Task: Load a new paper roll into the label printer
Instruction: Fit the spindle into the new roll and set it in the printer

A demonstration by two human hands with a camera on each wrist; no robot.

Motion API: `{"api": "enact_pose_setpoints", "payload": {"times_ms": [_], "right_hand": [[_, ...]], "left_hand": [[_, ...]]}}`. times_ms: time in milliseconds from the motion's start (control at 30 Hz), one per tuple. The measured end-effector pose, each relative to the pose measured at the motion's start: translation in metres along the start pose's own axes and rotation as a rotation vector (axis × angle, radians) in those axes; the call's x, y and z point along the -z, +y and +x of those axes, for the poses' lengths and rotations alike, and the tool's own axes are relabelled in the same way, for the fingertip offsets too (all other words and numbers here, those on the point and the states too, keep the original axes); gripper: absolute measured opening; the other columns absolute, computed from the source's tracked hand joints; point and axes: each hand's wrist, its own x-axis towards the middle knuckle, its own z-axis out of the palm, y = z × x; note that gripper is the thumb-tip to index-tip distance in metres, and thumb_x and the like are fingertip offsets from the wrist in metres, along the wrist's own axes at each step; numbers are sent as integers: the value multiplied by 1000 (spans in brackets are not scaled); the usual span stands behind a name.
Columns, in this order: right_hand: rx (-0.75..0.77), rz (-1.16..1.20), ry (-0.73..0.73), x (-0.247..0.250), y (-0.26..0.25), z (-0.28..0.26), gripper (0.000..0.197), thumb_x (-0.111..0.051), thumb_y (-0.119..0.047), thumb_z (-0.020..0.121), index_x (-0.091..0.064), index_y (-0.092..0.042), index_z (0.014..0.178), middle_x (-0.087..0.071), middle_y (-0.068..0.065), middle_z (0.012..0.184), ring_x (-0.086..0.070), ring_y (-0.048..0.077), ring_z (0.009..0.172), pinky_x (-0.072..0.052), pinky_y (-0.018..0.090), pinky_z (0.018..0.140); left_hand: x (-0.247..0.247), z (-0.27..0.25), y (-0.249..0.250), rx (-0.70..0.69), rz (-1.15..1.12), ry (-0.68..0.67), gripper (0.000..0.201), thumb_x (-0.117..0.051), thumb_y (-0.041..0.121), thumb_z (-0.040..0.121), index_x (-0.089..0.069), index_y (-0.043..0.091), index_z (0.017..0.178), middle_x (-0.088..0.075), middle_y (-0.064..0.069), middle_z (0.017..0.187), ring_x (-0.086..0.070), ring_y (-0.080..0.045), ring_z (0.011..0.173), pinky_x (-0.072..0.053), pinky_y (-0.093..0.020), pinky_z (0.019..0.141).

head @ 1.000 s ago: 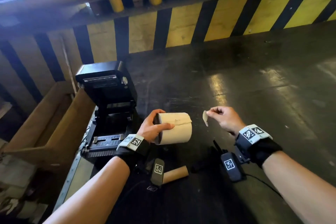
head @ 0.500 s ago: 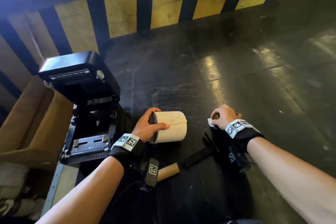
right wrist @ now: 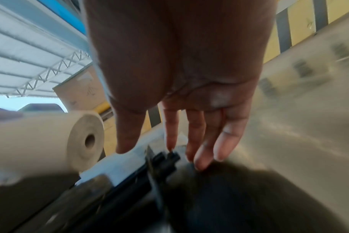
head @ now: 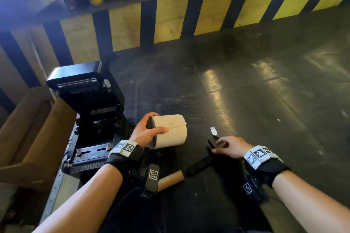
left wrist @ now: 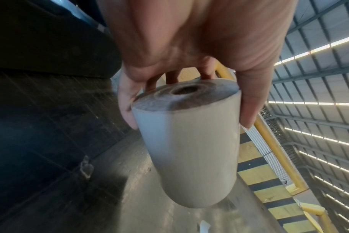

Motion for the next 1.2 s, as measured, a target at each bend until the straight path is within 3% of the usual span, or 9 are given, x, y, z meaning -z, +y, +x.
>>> {"api": "enact_pose_setpoints", "payload": {"times_ms": [133, 233, 367, 467, 600, 733, 866, 1033, 1200], "right_hand": [[-11, 57, 67, -17, 2, -6, 47, -69, -45, 76, -64, -19, 115, -66, 3, 119, -60, 18, 110, -40, 20, 88], [-21, 107, 102, -26, 7, -7, 44, -74, -41, 73, -67, -17, 109, -68, 2, 116, -62, 16, 107, -38, 18, 83], [-5, 155, 164, -22, 15, -18, 39, -77, -35, 71, -68, -14, 103, -70, 4, 109, -61, 14, 93, -40, 20, 79], [61, 207, 281, 1, 15, -34, 38, -78, -31, 70, -68, -13, 101, -68, 5, 104, -57, 14, 90, -39, 22, 78], [161, 331, 514, 43, -2, -54, 24, -78, -35, 69, -66, -22, 85, -68, 3, 88, -64, 24, 90, -46, 31, 76], [301, 565, 630, 65, -37, -63, 20, -78, -38, 67, -66, -25, 76, -71, 1, 82, -68, 24, 86, -55, 41, 84], [381, 722, 639, 68, -67, -59, 36, -76, -55, 53, -70, -26, 74, -74, 2, 81, -71, 22, 83, -57, 46, 83], [465, 795, 606, 68, -98, -60, 21, -80, -32, 66, -68, -20, 79, -72, 9, 86, -70, 32, 89, -57, 45, 85], [498, 751, 579, 67, -105, -60, 46, -80, -49, 53, -70, -16, 84, -74, 10, 87, -71, 28, 86, -57, 48, 83]], "left_hand": [[7, -18, 7, -47, -20, 6, 48, -78, 36, 55, -55, 43, 96, -53, -5, 117, -54, -30, 108, -54, -58, 82], [14, -33, 13, -85, -47, 19, 42, -79, 33, 57, -56, 44, 90, -54, -5, 112, -55, -30, 106, -55, -58, 81], [26, -44, 15, -102, -99, 60, 44, -79, 21, 67, -56, 34, 103, -53, -2, 108, -55, -29, 104, -56, -55, 76], [37, -52, 18, -110, -157, 65, 48, -81, 24, 63, -57, 34, 104, -54, -7, 115, -57, -33, 106, -57, -48, 67], [50, -59, 25, -120, -282, 12, 59, -81, 35, 50, -57, 36, 105, -54, -12, 123, -57, -38, 109, -53, -42, 61], [56, -67, 35, -181, -442, -48, 58, -79, 31, 49, -57, 35, 103, -58, -6, 114, -57, -27, 97, -50, -42, 66], [60, -75, 45, -237, -518, -74, 60, -77, 28, 49, -56, 31, 105, -62, -1, 104, -56, -24, 91, -49, -37, 64], [67, -82, 49, -266, -569, -90, 56, -71, 17, 65, -52, 24, 117, -61, -5, 110, -58, -26, 93, -52, -39, 64], [73, -85, 53, -284, -604, -72, 56, -66, 16, 67, -50, 21, 121, -61, -7, 115, -58, -26, 97, -56, -39, 64]]}}
